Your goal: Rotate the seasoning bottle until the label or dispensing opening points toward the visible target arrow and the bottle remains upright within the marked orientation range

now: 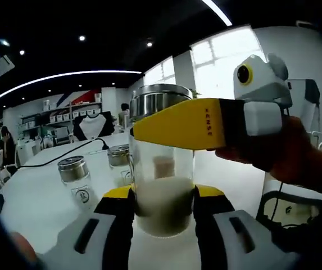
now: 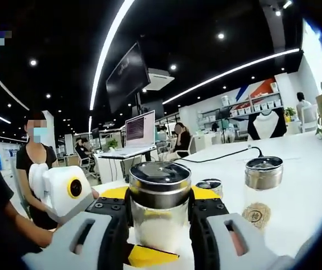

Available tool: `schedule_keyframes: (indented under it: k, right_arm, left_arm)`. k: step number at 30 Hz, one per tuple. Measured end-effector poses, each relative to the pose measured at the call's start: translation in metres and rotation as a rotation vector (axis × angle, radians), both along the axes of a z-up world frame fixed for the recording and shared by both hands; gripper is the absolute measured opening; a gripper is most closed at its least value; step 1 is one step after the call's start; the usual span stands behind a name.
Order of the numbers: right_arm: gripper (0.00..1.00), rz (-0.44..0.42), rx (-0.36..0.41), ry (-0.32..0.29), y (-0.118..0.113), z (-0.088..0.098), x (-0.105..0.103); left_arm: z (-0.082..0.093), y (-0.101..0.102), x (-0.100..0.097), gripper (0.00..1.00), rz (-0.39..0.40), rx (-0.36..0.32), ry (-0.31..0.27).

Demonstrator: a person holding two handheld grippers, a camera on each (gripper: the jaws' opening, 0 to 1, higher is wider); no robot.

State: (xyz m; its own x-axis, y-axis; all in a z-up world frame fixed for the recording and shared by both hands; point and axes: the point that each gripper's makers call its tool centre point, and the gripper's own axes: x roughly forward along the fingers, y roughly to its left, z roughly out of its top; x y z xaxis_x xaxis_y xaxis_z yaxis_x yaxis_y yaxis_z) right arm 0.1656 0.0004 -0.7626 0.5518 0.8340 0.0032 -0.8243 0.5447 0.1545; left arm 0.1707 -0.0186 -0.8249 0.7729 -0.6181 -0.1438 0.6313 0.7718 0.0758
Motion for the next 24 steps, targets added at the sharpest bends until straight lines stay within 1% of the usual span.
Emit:
schedule_keyframes:
  k: [1,2,3,5,6,8,10,11,12,15,16,18,20,21,22,23,24]
  right_arm:
    - [0.38,-0.011,-0.034,-0.015,-0.001,-0.003,0.0]
    - [0.38,0.001,-0.059,-0.036,-0.001,-0.004,-0.001]
    - [0.38,0.027,-0.081,-0.072,0.001,-0.004,-0.004]
    - [0.38,0.052,-0.098,-0.09,0.001,-0.004,-0.007]
    - [0.38,0.081,-0.109,-0.097,0.002,-0.005,-0.01]
    - [0.38,0.117,-0.1,-0.093,0.001,-0.004,-0.014]
    - [0.38,0.179,-0.096,-0.125,0.001,-0.001,-0.021]
    - [0.38,0.191,-0.094,-0.13,0.0,0.0,-0.023]
    - [0.38,0.222,-0.097,-0.14,-0.001,0.001,-0.027]
    - [0.38,0.281,-0.118,-0.17,-0.003,0.002,-0.036]
    - [0.38,0.287,-0.115,-0.165,-0.004,0.003,-0.038]
    - [0.38,0.298,-0.113,-0.164,-0.004,0.002,-0.039]
    - [0.38,0.292,-0.103,-0.151,-0.003,0.002,-0.037]
    - [0.38,0.267,-0.076,-0.128,-0.005,0.003,-0.033]
    - [0.38,0.258,-0.066,-0.121,-0.005,0.004,-0.031]
    - [0.39,0.231,-0.039,-0.106,-0.005,0.006,-0.027]
    - [0.39,0.211,-0.036,-0.105,-0.005,0.007,-0.025]
  left_arm:
    - [-0.003,-0.002,0.0,0.43,-0.03,0.005,0.012]
    - [-0.004,-0.002,0.001,0.43,-0.041,0.003,0.019]
    - [-0.004,-0.004,-0.001,0.43,-0.077,-0.007,0.026]
    - [-0.004,-0.006,-0.003,0.43,-0.118,-0.018,0.039]
    - [-0.004,-0.009,-0.006,0.43,-0.166,-0.022,0.049]
    - [-0.003,-0.011,-0.011,0.43,-0.234,-0.034,0.058]
    - [0.0,-0.014,-0.017,0.43,-0.299,-0.06,0.066]
    - [0.002,-0.015,-0.02,0.43,-0.324,-0.07,0.069]
    - [0.004,-0.016,-0.024,0.43,-0.356,-0.087,0.075]
    - [0.005,-0.019,-0.034,0.43,-0.44,-0.101,0.078]
    - [0.005,-0.019,-0.035,0.43,-0.455,-0.105,0.079]
    - [0.005,-0.019,-0.036,0.42,-0.457,-0.104,0.083]
    - [0.005,-0.02,-0.034,0.42,-0.43,-0.091,0.073]
    - [0.007,-0.019,-0.031,0.42,-0.397,-0.09,0.069]
    - [0.007,-0.019,-0.03,0.42,-0.388,-0.091,0.068]
    - [0.009,-0.017,-0.026,0.41,-0.34,-0.082,0.059]
    - [0.01,-0.015,-0.023,0.41,-0.305,-0.062,0.043]
